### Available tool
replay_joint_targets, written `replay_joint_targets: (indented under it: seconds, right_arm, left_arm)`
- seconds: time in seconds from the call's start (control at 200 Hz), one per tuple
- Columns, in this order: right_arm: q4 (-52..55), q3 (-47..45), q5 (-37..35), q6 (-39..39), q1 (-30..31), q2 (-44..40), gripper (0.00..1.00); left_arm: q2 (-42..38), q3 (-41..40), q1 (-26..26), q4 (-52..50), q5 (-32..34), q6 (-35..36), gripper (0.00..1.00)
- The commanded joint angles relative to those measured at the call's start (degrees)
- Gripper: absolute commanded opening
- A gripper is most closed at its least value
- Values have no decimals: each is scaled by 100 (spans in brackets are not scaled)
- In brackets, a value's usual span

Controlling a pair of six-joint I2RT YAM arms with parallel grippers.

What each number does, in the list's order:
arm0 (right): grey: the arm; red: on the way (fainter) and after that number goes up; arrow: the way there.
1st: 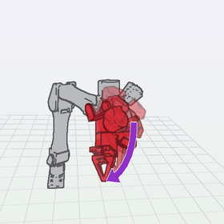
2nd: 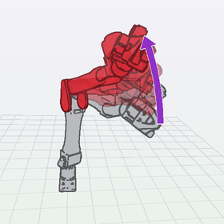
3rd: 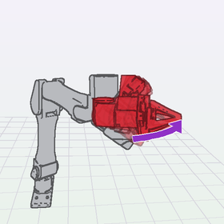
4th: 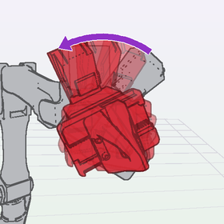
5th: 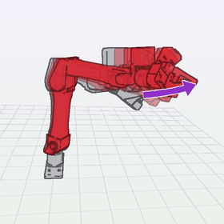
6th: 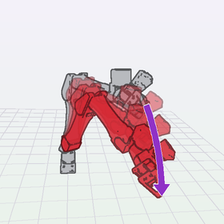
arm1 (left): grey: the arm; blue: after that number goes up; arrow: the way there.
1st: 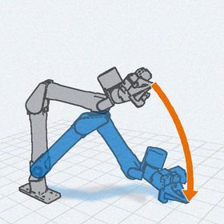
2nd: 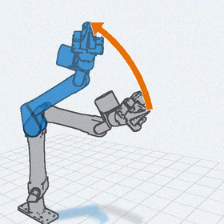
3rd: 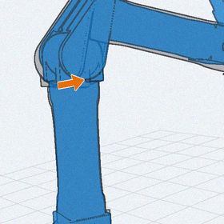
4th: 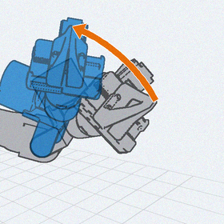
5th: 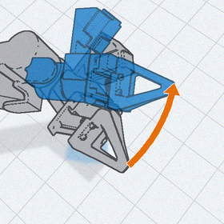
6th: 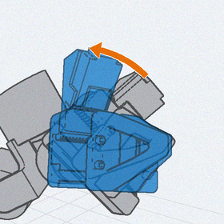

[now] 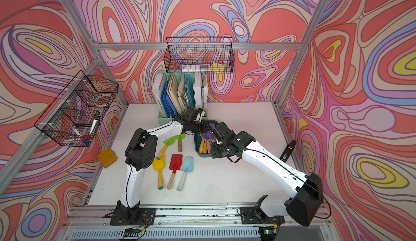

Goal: Put the shovel into the storage box
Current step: Place the shovel in the storage box, then pick up the shovel from the center of the board.

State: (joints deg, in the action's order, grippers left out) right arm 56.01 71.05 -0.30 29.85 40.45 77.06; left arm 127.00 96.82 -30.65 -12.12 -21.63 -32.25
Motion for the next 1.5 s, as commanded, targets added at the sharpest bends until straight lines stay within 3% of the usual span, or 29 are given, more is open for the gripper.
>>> replay_joint_targets:
  seconds: [0.0,0.23,0.431,0.586,0.761,1.017,1.217,1.497]
  right_arm:
    - [-107,-95,50,-23,-32,-3,50]
    - [-136,-127,82,-19,-37,-62,49]
    - [-82,-78,-68,45,-51,-204,49]
    - [-90,-116,-195,131,-245,-244,47]
    - [-261,-163,-184,147,-618,-164,46]
    - [-462,-234,-127,194,-715,-195,46]
    - [-528,-531,-54,245,-717,-429,46]
    - [-504,-804,9,310,-717,-770,46]
  left_arm:
    - [-399,140,32,-256,188,250,54]
    - [-1006,-53,33,-263,368,355,61]
    - [-1912,-476,24,-1136,834,559,62]
    - [-2652,-880,-25,-2398,1253,649,62]
    - [-3520,-1502,-451,-3648,1565,597,61]
    - [-4156,-2132,-1315,-5285,1858,-63,60]
    - [-4421,-2747,-1818,-5411,1845,-695,60]
    - [-4105,-3534,-2308,-4677,1609,-1136,60]
